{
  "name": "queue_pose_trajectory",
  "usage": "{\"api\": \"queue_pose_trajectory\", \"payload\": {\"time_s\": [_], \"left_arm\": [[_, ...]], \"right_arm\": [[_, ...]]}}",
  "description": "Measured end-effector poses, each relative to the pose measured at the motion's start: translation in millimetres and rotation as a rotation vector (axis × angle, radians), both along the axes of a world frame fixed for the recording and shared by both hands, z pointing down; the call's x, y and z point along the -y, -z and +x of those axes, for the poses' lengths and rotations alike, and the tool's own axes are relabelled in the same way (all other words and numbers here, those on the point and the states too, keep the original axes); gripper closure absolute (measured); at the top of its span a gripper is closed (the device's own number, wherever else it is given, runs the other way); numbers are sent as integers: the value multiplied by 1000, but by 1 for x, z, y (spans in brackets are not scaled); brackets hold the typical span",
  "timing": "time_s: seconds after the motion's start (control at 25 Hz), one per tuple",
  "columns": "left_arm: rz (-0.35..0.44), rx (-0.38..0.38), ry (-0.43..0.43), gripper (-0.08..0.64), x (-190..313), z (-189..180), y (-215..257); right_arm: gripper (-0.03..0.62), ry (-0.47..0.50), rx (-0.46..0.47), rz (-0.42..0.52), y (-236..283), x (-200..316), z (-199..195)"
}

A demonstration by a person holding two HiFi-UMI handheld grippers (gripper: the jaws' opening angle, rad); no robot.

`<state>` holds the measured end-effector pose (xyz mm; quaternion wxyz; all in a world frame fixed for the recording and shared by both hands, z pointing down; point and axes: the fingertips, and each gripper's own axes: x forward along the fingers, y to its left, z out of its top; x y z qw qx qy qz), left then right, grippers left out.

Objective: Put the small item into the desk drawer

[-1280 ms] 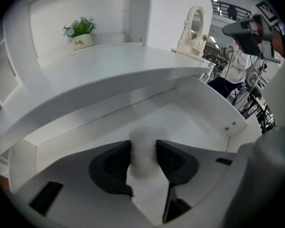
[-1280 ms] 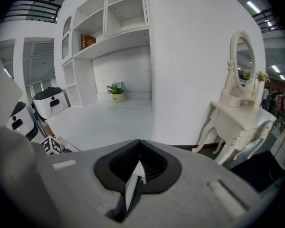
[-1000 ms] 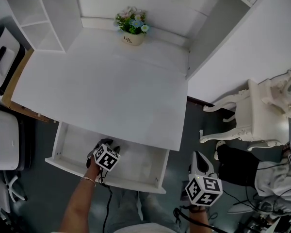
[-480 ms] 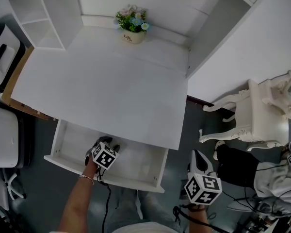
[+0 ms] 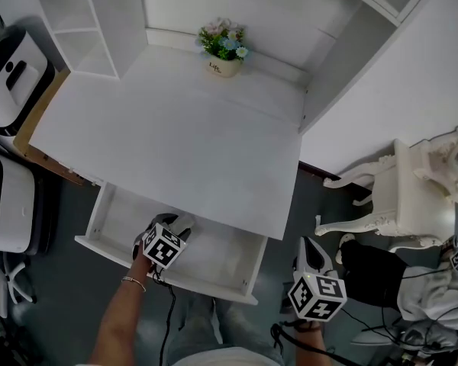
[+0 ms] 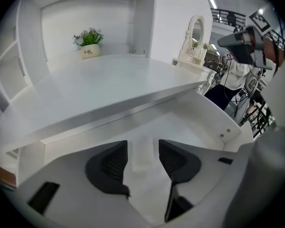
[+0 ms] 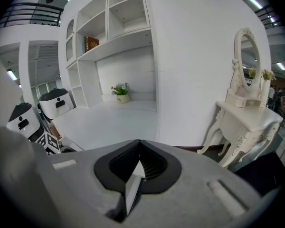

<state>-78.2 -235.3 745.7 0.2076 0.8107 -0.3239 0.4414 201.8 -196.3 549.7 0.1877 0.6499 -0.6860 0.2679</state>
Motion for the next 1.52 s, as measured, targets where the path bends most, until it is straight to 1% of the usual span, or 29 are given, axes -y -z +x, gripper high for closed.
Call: {"api": "queue_pose_trajectory", "payload": {"time_s": [0.16,0.28,0.36,0.56,0.84,1.0,1.12,1.28,1.4,1.52], "left_arm": [[53,-45,49,356,-3,-2,33],[106,-86,119,382,-7,-7,64],[155,-110,188,417,-10,-12,88],[263,-170,400,498,-27,-35,138],[427,-243,657,540,-42,-60,219],[567,-248,779,548,-38,-84,274],[679,-259,818,552,-32,-96,315],[805,-259,842,554,-29,-110,364],[879,-264,848,555,-27,-117,394],[923,-294,845,555,-26,-120,415]], "right_arm": [[588,54,17,17,4,7,-16],[588,106,29,32,11,12,-29],[588,140,33,43,16,15,-38],[588,237,47,70,30,23,-66],[588,398,60,120,53,37,-110],[588,470,71,184,79,49,-132],[588,495,56,261,109,60,-134],[588,492,31,386,157,75,-128],[588,470,24,479,191,83,-122],[588,446,19,555,215,84,-117]]}}
